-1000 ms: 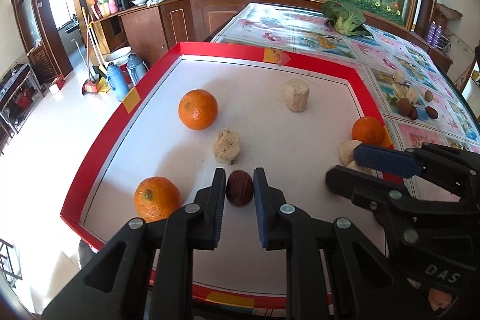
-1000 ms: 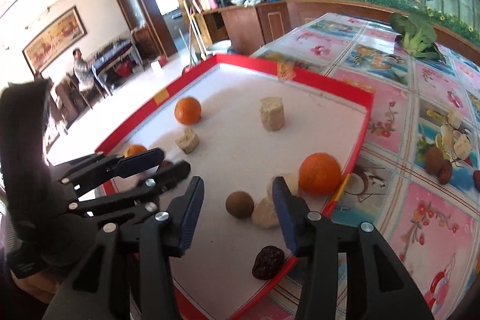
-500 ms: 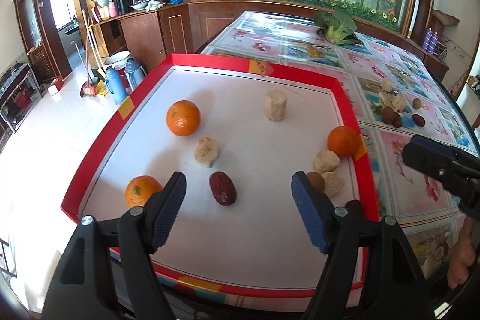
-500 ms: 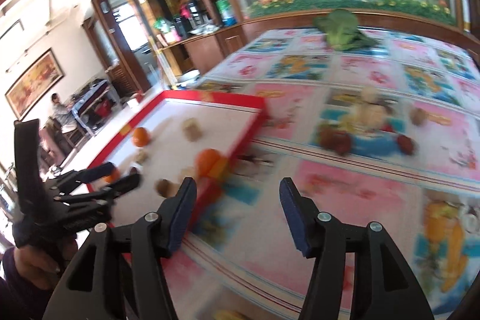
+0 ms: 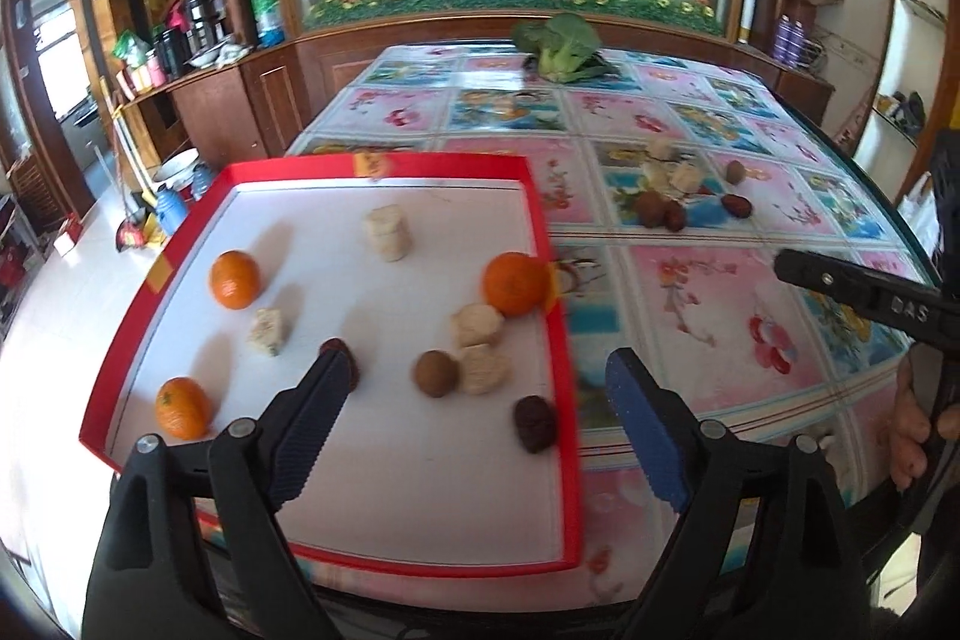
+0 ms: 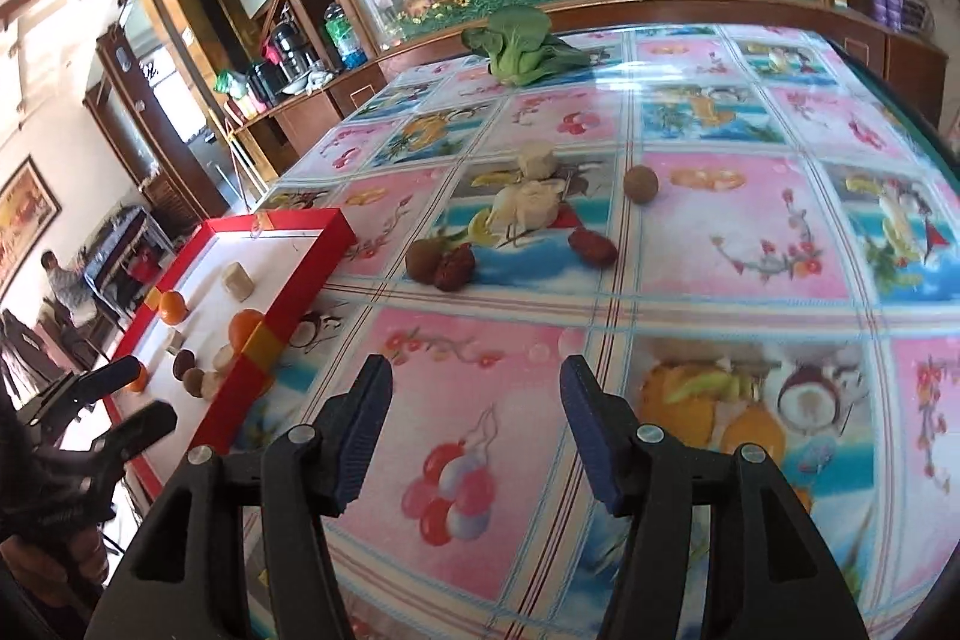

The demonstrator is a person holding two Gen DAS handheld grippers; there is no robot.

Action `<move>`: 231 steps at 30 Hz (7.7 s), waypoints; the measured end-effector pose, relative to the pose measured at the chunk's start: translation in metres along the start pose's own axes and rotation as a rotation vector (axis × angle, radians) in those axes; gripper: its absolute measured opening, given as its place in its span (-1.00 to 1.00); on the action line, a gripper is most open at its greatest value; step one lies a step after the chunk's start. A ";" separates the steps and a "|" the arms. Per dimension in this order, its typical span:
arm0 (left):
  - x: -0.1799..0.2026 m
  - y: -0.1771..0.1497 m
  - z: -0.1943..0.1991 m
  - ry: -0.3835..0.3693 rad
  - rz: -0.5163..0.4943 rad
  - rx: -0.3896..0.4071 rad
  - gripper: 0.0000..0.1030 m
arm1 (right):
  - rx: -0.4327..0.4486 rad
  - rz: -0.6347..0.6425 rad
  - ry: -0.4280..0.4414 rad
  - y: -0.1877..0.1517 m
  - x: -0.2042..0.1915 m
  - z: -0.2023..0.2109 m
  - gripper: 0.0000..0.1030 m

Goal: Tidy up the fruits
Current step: 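Move both open tools back to the fruit pile, then close the left tool on a brown round fruit while the right tool grasps a red date, then carry the brown fruit and date over the white tray and open both tools, then move both open tools back toward the fruit pile, then close the right tool on a brown round fruit while the left tool grasps a red date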

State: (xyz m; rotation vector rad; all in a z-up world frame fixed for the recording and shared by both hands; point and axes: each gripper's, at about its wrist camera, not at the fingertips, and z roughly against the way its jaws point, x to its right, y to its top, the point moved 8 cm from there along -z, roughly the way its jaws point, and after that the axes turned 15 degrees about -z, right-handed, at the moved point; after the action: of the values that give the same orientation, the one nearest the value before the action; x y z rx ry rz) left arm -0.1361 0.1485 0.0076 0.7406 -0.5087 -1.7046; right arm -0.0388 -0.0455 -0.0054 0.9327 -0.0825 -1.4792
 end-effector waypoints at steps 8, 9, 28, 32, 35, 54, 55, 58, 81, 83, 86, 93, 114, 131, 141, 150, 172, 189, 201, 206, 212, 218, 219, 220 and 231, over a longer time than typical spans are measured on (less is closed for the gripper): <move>0.041 0.016 -0.005 -0.083 -0.095 -0.003 0.70 | -0.029 0.108 -0.041 0.017 -0.018 -0.036 0.09; 0.043 0.016 -0.006 -0.087 -0.100 -0.004 0.70 | -0.026 0.110 -0.047 0.020 -0.017 -0.041 0.03; 0.047 0.032 -0.010 -0.099 -0.132 0.020 0.70 | -0.090 0.097 -0.094 0.030 -0.022 -0.086 -0.44; 0.049 0.033 -0.011 -0.099 -0.142 0.019 0.70 | -0.089 0.116 -0.117 0.030 -0.024 -0.088 -0.57; 0.050 0.035 -0.012 -0.096 -0.151 0.019 0.70 | -0.090 0.111 -0.112 0.030 -0.023 -0.088 -0.57; 0.074 0.105 -0.103 -0.124 -0.207 -0.066 0.70 | -0.091 0.032 -0.069 0.030 0.021 -0.055 -0.57; 0.073 0.106 -0.113 -0.111 -0.207 -0.087 0.70 | -0.090 0.036 -0.071 0.030 0.020 -0.055 -0.57; 0.072 0.109 -0.133 -0.117 -0.194 -0.116 0.56 | -0.087 0.049 -0.075 0.030 0.019 -0.056 -0.57; 0.072 0.116 -0.121 -0.216 -0.122 -0.053 -0.47 | -0.061 0.135 -0.045 0.034 -0.029 -0.058 -0.57; 0.060 0.122 -0.108 -0.201 -0.111 -0.024 -0.47 | -0.044 0.169 -0.030 0.038 -0.050 -0.058 -0.57; 0.037 0.128 -0.092 -0.176 -0.089 0.011 -0.47 | -0.035 0.196 -0.005 0.042 -0.075 -0.061 -0.57; -0.034 0.107 -0.064 -0.096 0.006 0.040 -0.46 | -0.039 0.250 0.051 0.038 -0.129 -0.072 -0.57; -0.102 0.015 -0.073 -0.022 0.104 -0.096 -0.46 | -0.180 0.312 0.024 -0.006 -0.186 -0.140 -0.57; -0.104 0.005 -0.092 -0.003 0.090 -0.219 -0.23 | -0.249 0.253 0.004 -0.013 -0.171 -0.148 -0.55; -0.107 0.011 -0.081 0.071 0.098 -0.192 0.43 | -0.154 0.142 0.087 0.020 -0.146 -0.109 -0.43; -0.080 0.025 -0.054 0.100 0.121 -0.097 0.63 | -0.082 0.021 0.059 0.046 -0.081 -0.075 -0.41; 0.132 0.128 -0.100 -0.220 -0.176 0.002 0.63 | -0.015 0.080 -0.089 0.107 0.068 -0.048 -0.36; 0.165 0.134 -0.141 -0.248 -0.122 -0.060 0.45 | -0.136 0.062 -0.055 0.112 0.080 -0.082 -0.53; 0.165 0.136 -0.152 -0.138 -0.053 -0.078 0.04 | -0.163 0.001 0.011 0.111 0.085 -0.076 -0.57; 0.161 0.135 -0.153 -0.115 -0.044 -0.081 -0.07 | -0.173 0.013 0.010 0.110 0.084 -0.076 -0.57; 0.162 0.132 -0.150 -0.120 -0.015 -0.136 0.23 | -0.183 0.009 0.021 0.110 0.085 -0.077 -0.57; 0.163 0.135 -0.155 -0.055 0.020 -0.149 0.27 | -0.198 0.013 0.037 0.109 0.086 -0.076 -0.57; 0.162 0.136 -0.156 -0.047 0.030 -0.148 0.27 | -0.201 0.015 0.036 0.109 0.086 -0.076 -0.57; 0.161 0.138 -0.158 -0.038 0.036 -0.146 0.27 | -0.202 0.017 0.036 0.109 0.086 -0.076 -0.57; 0.173 0.146 -0.157 -0.041 -0.016 -0.123 -0.48 | -0.208 0.019 0.027 0.108 0.087 -0.076 -0.59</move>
State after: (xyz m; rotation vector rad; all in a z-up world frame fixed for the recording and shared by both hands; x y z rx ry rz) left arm 0.0503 -0.0490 -0.0415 0.6239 -0.4230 -1.7521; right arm 0.1049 -0.1028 -0.0360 0.7806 0.0814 -1.4272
